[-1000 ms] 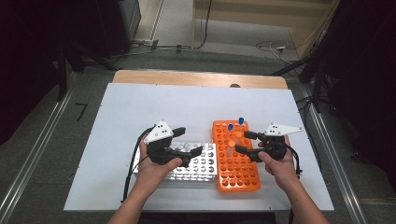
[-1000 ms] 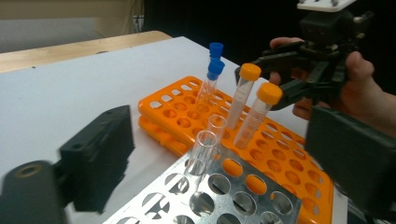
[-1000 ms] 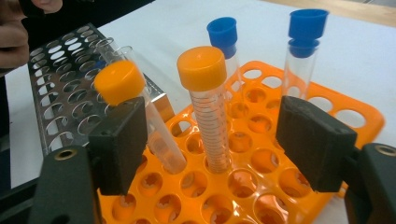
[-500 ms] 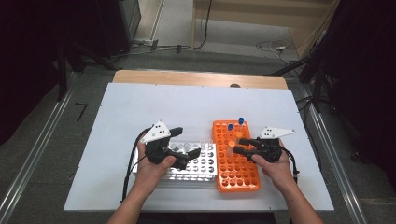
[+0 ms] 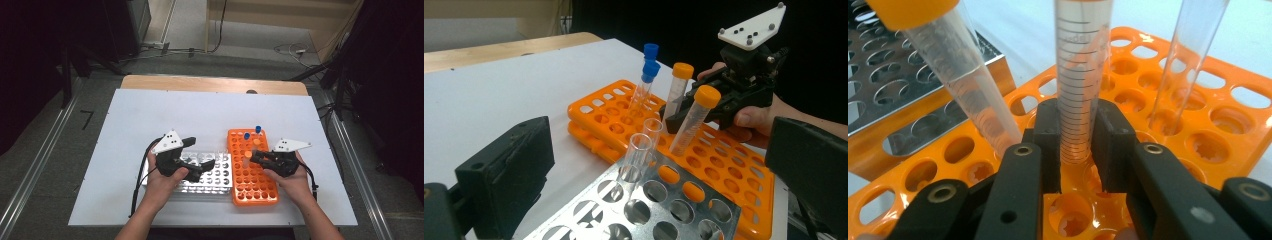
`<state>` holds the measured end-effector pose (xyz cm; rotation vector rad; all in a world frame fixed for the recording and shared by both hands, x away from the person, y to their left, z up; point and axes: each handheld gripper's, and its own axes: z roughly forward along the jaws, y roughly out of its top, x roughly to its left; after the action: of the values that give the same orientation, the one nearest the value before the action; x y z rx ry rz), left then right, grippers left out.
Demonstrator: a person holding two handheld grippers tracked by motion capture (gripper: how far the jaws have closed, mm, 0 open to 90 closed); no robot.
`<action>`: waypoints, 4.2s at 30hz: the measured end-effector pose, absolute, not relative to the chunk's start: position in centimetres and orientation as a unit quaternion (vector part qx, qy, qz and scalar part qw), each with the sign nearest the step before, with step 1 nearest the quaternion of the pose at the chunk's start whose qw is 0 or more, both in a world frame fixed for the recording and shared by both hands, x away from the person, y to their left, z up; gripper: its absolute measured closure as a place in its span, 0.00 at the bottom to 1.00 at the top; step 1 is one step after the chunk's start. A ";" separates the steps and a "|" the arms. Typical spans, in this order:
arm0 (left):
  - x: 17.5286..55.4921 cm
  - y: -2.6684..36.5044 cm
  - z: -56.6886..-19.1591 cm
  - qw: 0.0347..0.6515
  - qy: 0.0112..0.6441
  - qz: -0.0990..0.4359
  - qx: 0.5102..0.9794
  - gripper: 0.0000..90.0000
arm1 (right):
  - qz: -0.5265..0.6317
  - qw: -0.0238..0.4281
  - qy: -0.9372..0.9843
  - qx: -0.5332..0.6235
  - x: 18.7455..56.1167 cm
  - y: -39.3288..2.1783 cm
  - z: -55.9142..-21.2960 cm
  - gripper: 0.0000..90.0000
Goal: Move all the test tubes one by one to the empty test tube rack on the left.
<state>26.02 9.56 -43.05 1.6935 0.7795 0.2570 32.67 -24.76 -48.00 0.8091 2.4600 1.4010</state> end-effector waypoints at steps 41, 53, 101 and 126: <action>24.9 7.9 -41.4 0.604 0.305 0.108 0.728 0.13 | 0.526 0.011 0.833 0.173 28.1 -23.4 -42.7 0.81; 24.4 6.3 -41.3 0.616 0.274 0.088 0.733 0.38 | 0.518 -0.012 0.842 0.154 27.1 -20.3 -42.8 0.81; 25.6 9.1 -40.7 0.634 0.273 0.125 0.713 0.79 | 0.549 0.035 0.813 0.190 27.7 -23.8 -42.0 0.13; 28.4 9.2 -41.4 0.646 0.307 0.156 0.681 0.79 | 0.538 0.059 0.798 0.265 30.6 -28.8 -44.2 0.00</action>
<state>28.37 9.23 -41.42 1.5496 0.6976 0.3547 30.63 -28.76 -44.20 0.8035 2.4178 1.6285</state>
